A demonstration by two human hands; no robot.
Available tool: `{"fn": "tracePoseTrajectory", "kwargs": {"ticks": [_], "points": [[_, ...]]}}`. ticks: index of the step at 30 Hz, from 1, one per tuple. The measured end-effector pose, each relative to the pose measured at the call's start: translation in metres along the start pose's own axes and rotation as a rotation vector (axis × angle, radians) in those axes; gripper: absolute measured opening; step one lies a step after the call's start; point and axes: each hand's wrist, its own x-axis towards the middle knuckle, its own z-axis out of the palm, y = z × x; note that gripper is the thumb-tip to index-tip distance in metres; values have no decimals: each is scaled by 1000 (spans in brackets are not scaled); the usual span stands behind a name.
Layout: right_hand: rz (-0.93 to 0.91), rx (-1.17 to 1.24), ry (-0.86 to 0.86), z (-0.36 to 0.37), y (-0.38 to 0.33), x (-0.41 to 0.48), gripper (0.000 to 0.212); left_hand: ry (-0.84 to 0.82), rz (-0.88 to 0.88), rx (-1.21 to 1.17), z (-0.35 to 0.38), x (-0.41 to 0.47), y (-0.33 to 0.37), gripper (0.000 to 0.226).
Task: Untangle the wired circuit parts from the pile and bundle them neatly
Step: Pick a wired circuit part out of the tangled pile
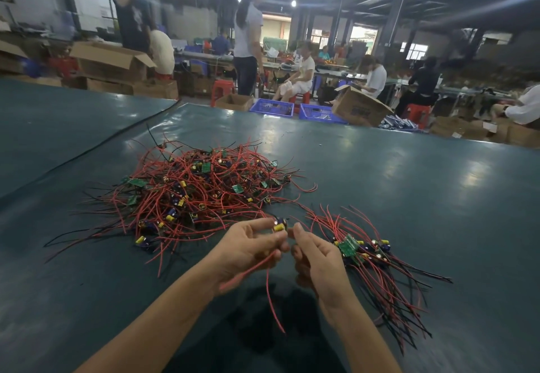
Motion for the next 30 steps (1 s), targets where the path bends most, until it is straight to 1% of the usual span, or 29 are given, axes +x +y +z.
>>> {"fn": "tracePoseTrajectory", "kwargs": {"ticks": [3,6,9,11,13,15,17,19,22,23,24,25,28,30], "points": [[60,-36,9,-1,0,0,32,-76,-16,204,8,-4,-7,49],[107,-8,24,-2,0,0,22,-75,-1,295,9,-4,-9,57],[134,64,42,-3,-1,1,16,-130,14,399,4,-5,-3,63],[154,65,46,-3,-3,1,15,-162,14,459,2,-6,-2,66],[165,57,46,-3,-3,1,15,-179,13,497,1,-4,-4,63],[164,67,57,-4,-3,2,21,-173,4,500,0,-3,-4,59],[144,101,98,-5,-1,4,27,-149,-52,381,-2,-2,-2,58],[101,159,163,-6,0,7,29,-129,-126,143,-7,-2,-1,51],[35,283,220,-10,0,10,28,-78,-167,-141,-18,0,0,45],[23,312,231,-10,0,10,25,-62,-169,-197,-21,1,0,44],[14,330,235,-10,0,10,22,-50,-168,-198,-21,1,0,44],[3,337,235,-9,0,9,21,-39,-158,-130,-21,0,-2,43],[-68,260,226,-6,2,6,25,-89,-91,240,-12,-4,-11,49],[-146,163,203,-3,3,4,27,-132,-31,361,-2,-6,-16,52]]}}
